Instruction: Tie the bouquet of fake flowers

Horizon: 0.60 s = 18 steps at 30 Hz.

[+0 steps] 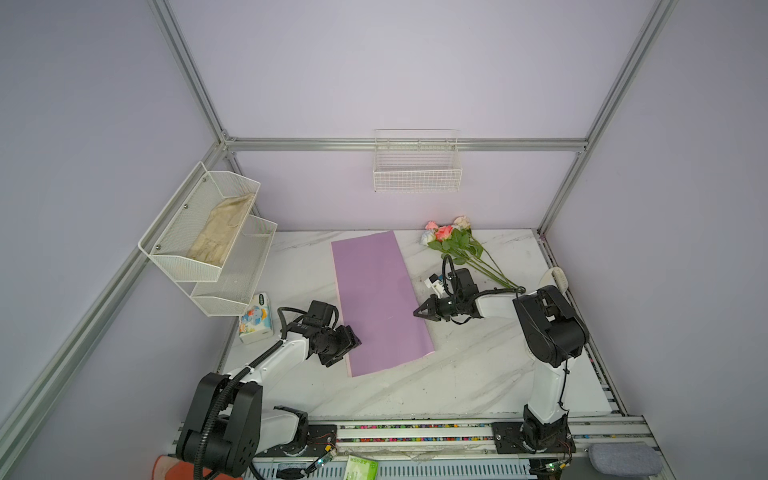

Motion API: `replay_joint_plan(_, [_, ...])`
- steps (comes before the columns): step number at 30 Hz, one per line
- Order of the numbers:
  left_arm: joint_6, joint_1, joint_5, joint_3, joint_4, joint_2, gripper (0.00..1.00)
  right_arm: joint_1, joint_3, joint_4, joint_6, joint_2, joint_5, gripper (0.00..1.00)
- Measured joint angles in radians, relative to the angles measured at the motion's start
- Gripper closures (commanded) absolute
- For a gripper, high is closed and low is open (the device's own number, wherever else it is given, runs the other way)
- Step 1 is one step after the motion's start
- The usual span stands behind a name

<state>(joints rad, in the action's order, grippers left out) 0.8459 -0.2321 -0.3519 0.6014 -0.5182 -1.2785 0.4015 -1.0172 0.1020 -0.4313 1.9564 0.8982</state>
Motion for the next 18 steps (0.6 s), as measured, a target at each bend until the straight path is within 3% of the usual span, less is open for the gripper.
replay_joint_plan(18, [0.035,0.016,-0.164,-0.066,0.167,-0.031,0.32,-0.026,-0.003,-0.034,0.026,0.059,0.051,0.96])
